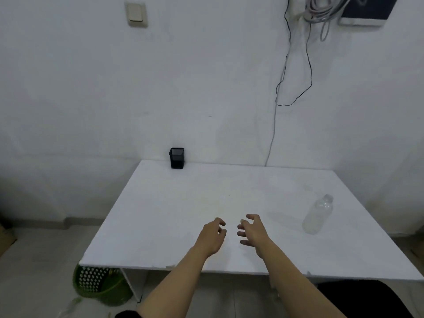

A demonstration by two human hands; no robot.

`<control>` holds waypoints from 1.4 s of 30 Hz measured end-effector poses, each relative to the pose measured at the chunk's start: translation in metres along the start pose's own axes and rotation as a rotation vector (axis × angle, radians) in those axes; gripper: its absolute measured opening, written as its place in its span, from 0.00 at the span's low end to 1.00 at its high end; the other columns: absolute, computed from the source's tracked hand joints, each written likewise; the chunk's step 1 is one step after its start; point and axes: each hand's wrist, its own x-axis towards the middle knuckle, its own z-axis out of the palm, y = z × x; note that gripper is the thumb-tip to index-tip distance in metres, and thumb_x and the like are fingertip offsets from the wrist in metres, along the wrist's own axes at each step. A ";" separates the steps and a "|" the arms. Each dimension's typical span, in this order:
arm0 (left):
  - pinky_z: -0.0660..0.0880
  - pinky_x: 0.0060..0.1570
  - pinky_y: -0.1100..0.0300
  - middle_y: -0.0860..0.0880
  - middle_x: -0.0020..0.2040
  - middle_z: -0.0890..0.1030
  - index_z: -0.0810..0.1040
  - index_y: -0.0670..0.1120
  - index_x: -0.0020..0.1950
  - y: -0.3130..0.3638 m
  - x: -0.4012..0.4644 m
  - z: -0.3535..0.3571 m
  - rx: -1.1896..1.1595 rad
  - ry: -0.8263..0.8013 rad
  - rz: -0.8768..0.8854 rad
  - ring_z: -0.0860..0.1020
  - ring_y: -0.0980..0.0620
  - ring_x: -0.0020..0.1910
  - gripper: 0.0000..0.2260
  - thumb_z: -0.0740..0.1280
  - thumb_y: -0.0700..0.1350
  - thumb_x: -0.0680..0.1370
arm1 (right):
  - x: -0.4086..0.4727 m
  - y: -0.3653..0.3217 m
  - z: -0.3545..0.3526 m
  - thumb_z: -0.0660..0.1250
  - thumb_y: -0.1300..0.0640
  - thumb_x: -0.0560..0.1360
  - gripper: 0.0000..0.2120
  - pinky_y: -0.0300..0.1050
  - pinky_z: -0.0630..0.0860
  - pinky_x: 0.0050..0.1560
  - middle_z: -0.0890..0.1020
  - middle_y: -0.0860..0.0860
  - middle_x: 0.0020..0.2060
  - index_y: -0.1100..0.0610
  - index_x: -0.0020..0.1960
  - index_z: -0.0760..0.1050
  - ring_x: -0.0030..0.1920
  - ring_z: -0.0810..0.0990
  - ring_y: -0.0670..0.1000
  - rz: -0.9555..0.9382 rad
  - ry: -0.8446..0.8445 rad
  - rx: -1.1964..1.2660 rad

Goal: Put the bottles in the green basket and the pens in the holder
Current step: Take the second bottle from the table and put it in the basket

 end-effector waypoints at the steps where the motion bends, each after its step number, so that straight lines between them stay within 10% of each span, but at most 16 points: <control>1: 0.72 0.55 0.60 0.44 0.62 0.77 0.70 0.45 0.66 0.007 0.016 0.005 -0.014 0.004 0.001 0.76 0.48 0.55 0.14 0.57 0.45 0.81 | 0.011 -0.003 -0.009 0.57 0.57 0.80 0.17 0.52 0.78 0.54 0.78 0.56 0.52 0.54 0.68 0.62 0.50 0.79 0.55 -0.003 0.002 0.001; 8: 0.73 0.57 0.56 0.44 0.60 0.78 0.70 0.45 0.65 0.079 0.123 0.036 -0.010 -0.064 0.083 0.76 0.48 0.56 0.14 0.57 0.46 0.80 | 0.101 -0.053 -0.091 0.59 0.56 0.79 0.16 0.51 0.77 0.54 0.80 0.57 0.53 0.56 0.65 0.65 0.49 0.79 0.54 -0.112 0.070 -0.214; 16: 0.73 0.54 0.56 0.43 0.61 0.77 0.70 0.44 0.66 0.149 0.194 0.106 0.030 -0.169 0.152 0.76 0.47 0.55 0.15 0.58 0.46 0.80 | 0.163 -0.043 -0.193 0.65 0.56 0.74 0.14 0.53 0.72 0.58 0.78 0.54 0.55 0.55 0.60 0.73 0.55 0.78 0.57 -0.548 0.527 -0.892; 23: 0.68 0.67 0.50 0.41 0.73 0.64 0.53 0.48 0.76 0.203 0.223 0.173 0.246 -0.453 0.080 0.68 0.43 0.70 0.39 0.72 0.48 0.72 | 0.197 -0.011 -0.286 0.68 0.41 0.71 0.27 0.49 0.72 0.60 0.74 0.51 0.62 0.53 0.65 0.69 0.61 0.74 0.54 -0.469 0.307 -0.921; 29: 0.68 0.68 0.47 0.42 0.74 0.60 0.48 0.51 0.77 0.224 0.232 0.218 0.322 -0.536 0.024 0.65 0.41 0.72 0.47 0.75 0.50 0.68 | 0.214 0.013 -0.306 0.73 0.50 0.68 0.28 0.39 0.73 0.52 0.69 0.51 0.63 0.53 0.65 0.67 0.54 0.74 0.48 -0.367 0.044 -0.696; 42: 0.67 0.66 0.55 0.46 0.71 0.70 0.54 0.50 0.75 0.210 0.231 0.216 0.071 -0.172 0.018 0.69 0.46 0.69 0.44 0.77 0.44 0.67 | 0.235 -0.012 -0.280 0.73 0.53 0.69 0.15 0.33 0.71 0.38 0.81 0.51 0.44 0.57 0.52 0.74 0.41 0.78 0.45 -0.334 -0.077 -0.380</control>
